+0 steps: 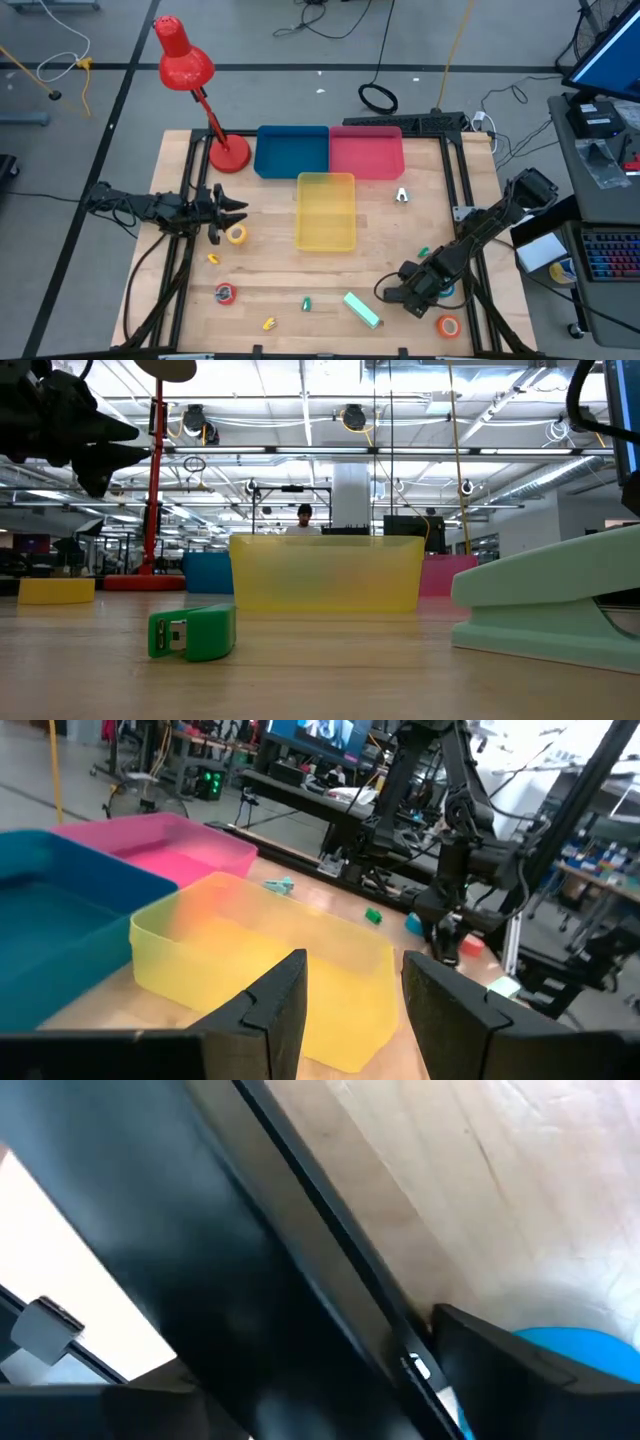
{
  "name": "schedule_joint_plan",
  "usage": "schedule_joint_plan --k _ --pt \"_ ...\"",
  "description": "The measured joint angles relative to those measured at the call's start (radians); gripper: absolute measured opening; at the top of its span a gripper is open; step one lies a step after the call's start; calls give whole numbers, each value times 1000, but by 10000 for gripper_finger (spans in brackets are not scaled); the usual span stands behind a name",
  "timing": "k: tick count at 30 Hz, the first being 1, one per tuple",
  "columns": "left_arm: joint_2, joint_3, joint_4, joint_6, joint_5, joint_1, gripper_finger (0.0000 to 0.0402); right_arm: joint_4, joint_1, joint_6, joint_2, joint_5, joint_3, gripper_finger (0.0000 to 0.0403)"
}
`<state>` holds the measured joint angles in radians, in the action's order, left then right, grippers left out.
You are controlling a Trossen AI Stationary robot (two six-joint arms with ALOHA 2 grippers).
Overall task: Pick and place Stapler, Stapler remover, tape
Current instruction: Put the black stapler into the blue bin
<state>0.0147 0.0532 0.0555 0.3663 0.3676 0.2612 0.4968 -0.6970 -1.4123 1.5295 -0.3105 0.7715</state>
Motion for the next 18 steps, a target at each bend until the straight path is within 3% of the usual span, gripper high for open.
schedule_joint_plan --k 10,18 --pt "0 -1 -17 214 0 0 166 -35 37 25 -54 13 -2 133" --pt "0 -1 -163 253 0 0 166 -41 89 -6 -215 165 -2 116"
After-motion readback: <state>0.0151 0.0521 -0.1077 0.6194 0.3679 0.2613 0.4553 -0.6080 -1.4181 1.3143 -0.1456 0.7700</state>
